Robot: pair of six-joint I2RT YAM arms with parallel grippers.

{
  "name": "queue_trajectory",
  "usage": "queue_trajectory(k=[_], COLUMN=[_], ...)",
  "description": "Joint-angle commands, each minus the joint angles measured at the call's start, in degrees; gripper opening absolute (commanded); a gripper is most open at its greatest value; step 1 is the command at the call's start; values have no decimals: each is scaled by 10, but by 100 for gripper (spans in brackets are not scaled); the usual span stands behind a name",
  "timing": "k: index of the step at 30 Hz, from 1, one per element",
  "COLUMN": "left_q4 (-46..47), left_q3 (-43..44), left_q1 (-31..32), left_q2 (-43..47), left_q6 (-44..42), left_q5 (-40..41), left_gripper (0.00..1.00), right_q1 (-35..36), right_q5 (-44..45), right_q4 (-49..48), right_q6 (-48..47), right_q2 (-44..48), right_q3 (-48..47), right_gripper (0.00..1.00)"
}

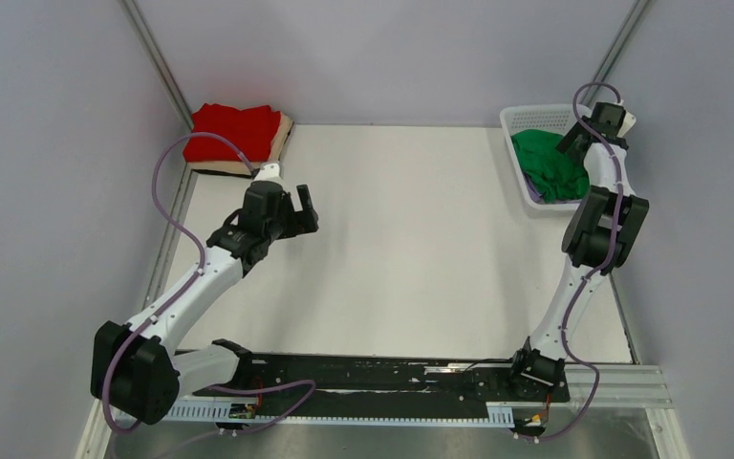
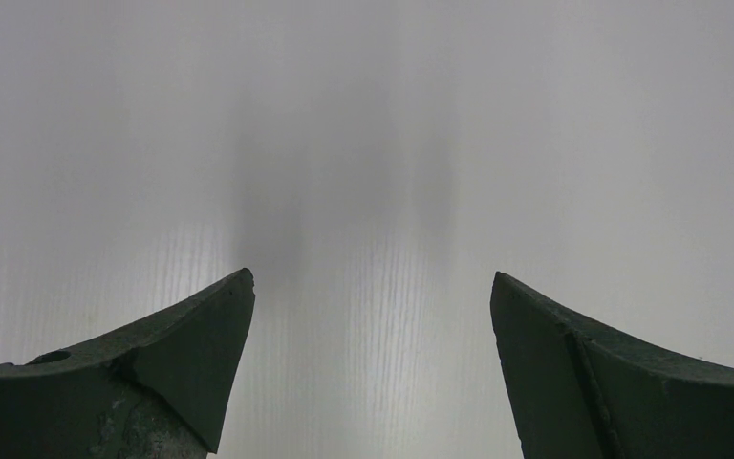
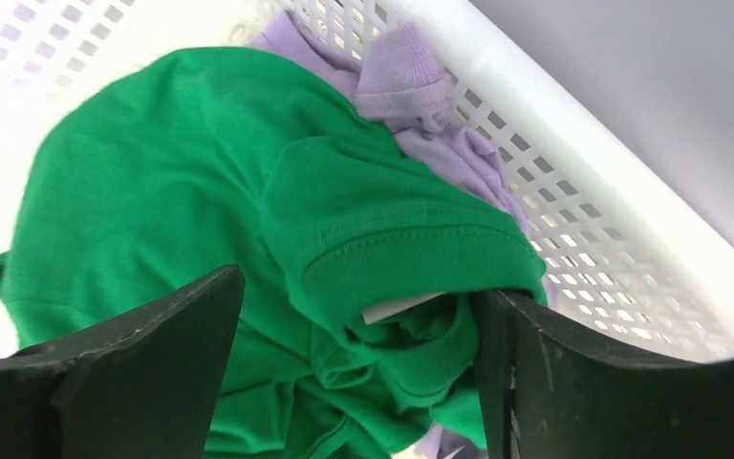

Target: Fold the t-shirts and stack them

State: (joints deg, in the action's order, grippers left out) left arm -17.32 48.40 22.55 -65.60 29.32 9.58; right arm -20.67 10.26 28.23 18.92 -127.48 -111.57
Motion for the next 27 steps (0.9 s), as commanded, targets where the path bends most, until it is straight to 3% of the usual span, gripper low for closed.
queue_trajectory(k=[1, 3, 5, 8, 14, 23, 27], left_q4=[15, 14, 15, 8, 14, 5, -1], left_q3=[26, 25, 21, 19, 0, -19, -26], left_q1=[2, 2, 2, 2, 2, 2, 2], left_q2=[-8, -7, -6, -1, 33, 77, 90], left_q6=[4, 5, 3, 5, 10, 14, 14], left_q5=[12, 11, 11, 13, 11, 26, 32], left_gripper=[100, 100, 100, 100, 100, 100, 100], right_q1=[-3, -3, -3, -3, 9, 55, 108], right_q5=[3, 2, 6, -9, -92, -314, -402], right_q4=[3, 6, 7, 6, 4, -21, -32], right_q6=[-4, -1, 4, -2, -39, -19, -14], right_q2=[-27, -32, -23, 6, 110, 303, 353], right_q3=[-46, -47, -47, -55, -60, -6, -1], right_gripper=[77, 58, 28, 2, 0, 0, 0])
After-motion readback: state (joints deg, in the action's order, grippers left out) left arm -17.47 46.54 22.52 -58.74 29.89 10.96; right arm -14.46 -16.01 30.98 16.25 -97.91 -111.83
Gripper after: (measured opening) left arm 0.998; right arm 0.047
